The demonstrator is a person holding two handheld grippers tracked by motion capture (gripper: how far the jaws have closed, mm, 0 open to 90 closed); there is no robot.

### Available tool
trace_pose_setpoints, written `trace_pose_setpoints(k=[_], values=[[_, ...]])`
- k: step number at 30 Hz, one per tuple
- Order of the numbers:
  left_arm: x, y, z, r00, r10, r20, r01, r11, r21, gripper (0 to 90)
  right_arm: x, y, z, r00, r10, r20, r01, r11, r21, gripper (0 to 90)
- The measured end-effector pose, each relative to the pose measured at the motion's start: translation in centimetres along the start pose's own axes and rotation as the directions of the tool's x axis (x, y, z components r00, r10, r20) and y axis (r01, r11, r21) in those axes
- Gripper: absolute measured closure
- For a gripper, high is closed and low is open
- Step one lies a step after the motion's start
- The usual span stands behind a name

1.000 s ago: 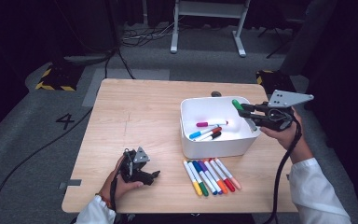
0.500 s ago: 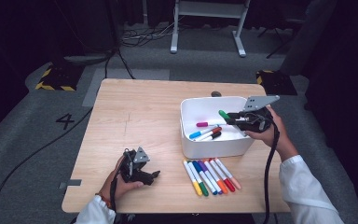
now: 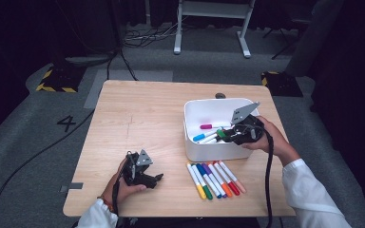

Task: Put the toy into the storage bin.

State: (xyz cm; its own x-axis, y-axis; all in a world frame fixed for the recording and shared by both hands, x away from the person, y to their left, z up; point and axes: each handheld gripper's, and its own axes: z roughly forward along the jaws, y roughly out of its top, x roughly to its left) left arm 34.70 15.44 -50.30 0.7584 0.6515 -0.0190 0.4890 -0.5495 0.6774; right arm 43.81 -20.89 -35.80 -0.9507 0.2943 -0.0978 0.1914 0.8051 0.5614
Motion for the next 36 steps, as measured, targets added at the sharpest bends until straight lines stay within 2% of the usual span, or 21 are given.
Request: trace_pose_setpoints(k=[2, 4, 9, 11, 15, 19, 26, 30, 32, 33, 36], values=[[0.0, 0.0, 0.0, 1.0, -0.002, 0.0, 0.002, 1.0, -0.001, 14.5, 0.1, 0.3, 0.2, 0.9996, 0.015, 0.023, -0.014, 1.0, -0.009, 65.2], [0.0, 0.0, 0.0, 1.0, -0.005, 0.001, 0.005, 1.0, -0.001, 14.5, 0.1, 0.3, 0.3, 0.9997, 0.022, 0.009, -0.021, 0.999, -0.041, 64.2], [0.0, 0.0, 0.0, 1.0, -0.002, 0.002, 0.002, 1.0, -0.001, 14.5, 0.0, -0.3, -0.1, 0.9979, 0.051, 0.04, -0.046, 0.992, -0.118, 57.1], [0.0, 0.0, 0.0, 1.0, -0.002, 0.002, 0.002, 1.0, -0.001, 14.5, 0.0, -0.7, -0.8, 0.9957, 0.076, 0.053, -0.065, 0.981, -0.182, 54.1], [0.0, 0.0, 0.0, 1.0, 0.0, 0.001, 0.0, 1.0, -0.001, 14.5, 0.2, -1.8, -2.2, 0.9908, 0.117, 0.067, -0.095, 0.958, -0.269, 49.2], [0.0, 0.0, 0.0, 1.0, -0.002, 0.002, 0.002, 1.0, -0.001, 14.5, 0.8, -3.4, -4.3, 0.9824, 0.156, 0.103, -0.114, 0.937, -0.33, 46.8], [0.0, 0.0, 0.0, 1.0, -0.004, 0.002, 0.004, 1.0, -0.001, 14.5, 2.6, -6.8, -7.1, 0.9672, 0.192, 0.167, -0.116, 0.918, -0.38, 46.1], [0.0, 0.0, 0.0, 1.0, -0.004, 0.002, 0.004, 1.0, -0.002, 14.5, 3.6, -9.2, -7.6, 0.9486, 0.227, 0.22, -0.133, 0.918, -0.372, 45.6], [0.0, 0.0, 0.0, 1.0, -0.005, 0.002, 0.005, 1.0, -0.001, 14.4, 4.2, -10.4, -7.8, 0.945, 0.237, 0.225, -0.139, 0.914, -0.381, 45.3], [0.0, 0.0, 0.0, 1.0, -0.004, 0.002, 0.004, 1.0, -0.002, 14.5, 4.6, -11.1, -7.9, 0.9405, 0.242, 0.239, -0.138, 0.914, -0.381, 44.9], [0.0, 0.0, 0.0, 1.0, -0.003, 0.002, 0.003, 1.0, 0.0, 14.4, 5.4, -12.6, -7.9, 0.9408, 0.252, 0.226, -0.148, 0.906, -0.395, 44.4]])
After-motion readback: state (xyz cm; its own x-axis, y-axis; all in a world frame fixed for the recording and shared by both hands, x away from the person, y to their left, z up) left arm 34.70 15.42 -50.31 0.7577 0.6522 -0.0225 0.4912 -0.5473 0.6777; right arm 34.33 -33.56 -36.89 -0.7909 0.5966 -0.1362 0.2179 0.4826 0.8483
